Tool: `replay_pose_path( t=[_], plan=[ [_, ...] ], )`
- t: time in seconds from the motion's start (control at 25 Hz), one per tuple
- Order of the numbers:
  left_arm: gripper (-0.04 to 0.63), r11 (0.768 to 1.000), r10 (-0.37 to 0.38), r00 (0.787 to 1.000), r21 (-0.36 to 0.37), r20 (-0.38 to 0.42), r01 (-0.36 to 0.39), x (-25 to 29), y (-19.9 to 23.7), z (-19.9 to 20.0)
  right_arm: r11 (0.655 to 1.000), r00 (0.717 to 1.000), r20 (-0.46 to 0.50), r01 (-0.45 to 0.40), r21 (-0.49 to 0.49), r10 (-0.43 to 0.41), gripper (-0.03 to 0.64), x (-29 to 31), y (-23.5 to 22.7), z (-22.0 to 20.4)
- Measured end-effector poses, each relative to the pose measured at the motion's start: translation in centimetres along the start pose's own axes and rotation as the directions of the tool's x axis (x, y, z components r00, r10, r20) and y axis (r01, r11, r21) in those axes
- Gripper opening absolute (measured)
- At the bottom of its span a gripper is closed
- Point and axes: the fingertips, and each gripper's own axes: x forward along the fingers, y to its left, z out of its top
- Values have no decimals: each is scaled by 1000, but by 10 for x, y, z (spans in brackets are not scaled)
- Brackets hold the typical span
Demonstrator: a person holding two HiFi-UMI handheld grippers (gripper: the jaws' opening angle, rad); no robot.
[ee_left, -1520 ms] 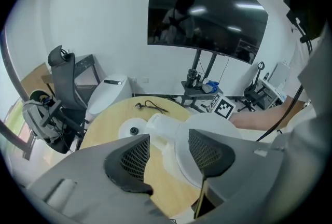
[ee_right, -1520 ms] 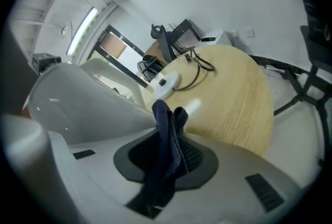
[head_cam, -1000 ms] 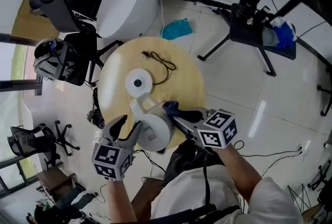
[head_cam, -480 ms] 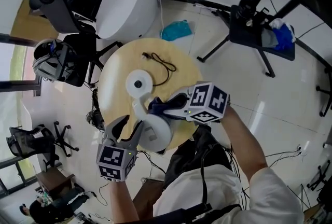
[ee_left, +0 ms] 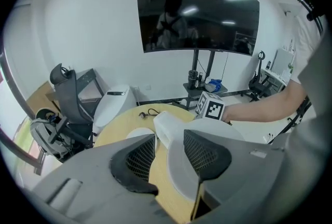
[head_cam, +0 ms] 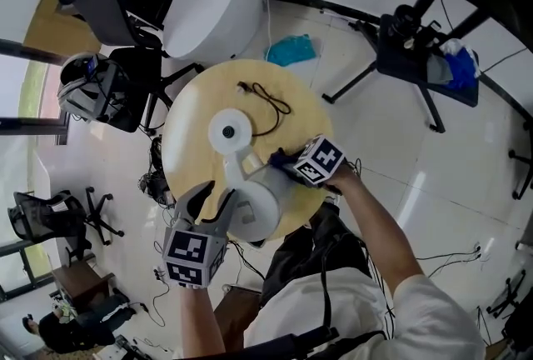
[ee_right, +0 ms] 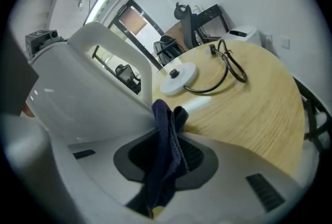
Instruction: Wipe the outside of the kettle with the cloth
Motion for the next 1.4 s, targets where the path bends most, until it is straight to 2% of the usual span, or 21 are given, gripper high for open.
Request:
replay_pose_path(
  t=[0.12,0.28,0.44,0.6,0.68,0.72,0.8,0.88,1.0,1.08,1.32,1.4],
  plan=[
    [163,1000,7,1000,2,7,-7,2,2,1,998,998,65,7,55,-11,83,-5,3,2],
    [160,1000,17,1000,7,16,-17,7,0,3,999,982,189,-18,50,8,82,-37,30,24],
    [160,1000,26,999,4,21,-26,10,-2,3,997,936,349,-67,33,51,81,-86,74,57],
    [160,999,39,998,7,45,-39,13,-1,3,997,894,443,-62,-42,74,82,-122,105,80],
    [196,999,45,996,-25,75,-44,9,1,5,997,864,498,-65,-40,76,83,-140,110,89],
    [193,997,46,993,-62,108,-39,4,2,8,997,845,530,-67,-25,71,83,-150,111,93],
    [193,990,52,975,-139,217,-22,-17,4,13,997,802,595,-72,20,46,83,-171,110,96],
    [180,982,76,939,-191,336,-11,-42,5,11,995,762,647,-70,68,10,83,-190,111,90],
    [51,964,138,885,-264,445,-18,-78,7,-9,992,726,684,-21,122,-69,83,-208,115,74],
    [0,947,176,857,-321,485,-13,-99,7,-28,988,712,693,16,152,-118,81,-216,123,60],
    [0,889,248,790,-455,562,45,-159,-8,-98,979,675,711,95,180,-196,81,-220,174,30],
    [0,868,275,778,-494,565,52,-176,-14,-128,979,670,714,122,161,-201,81,-213,205,24]
  ],
)
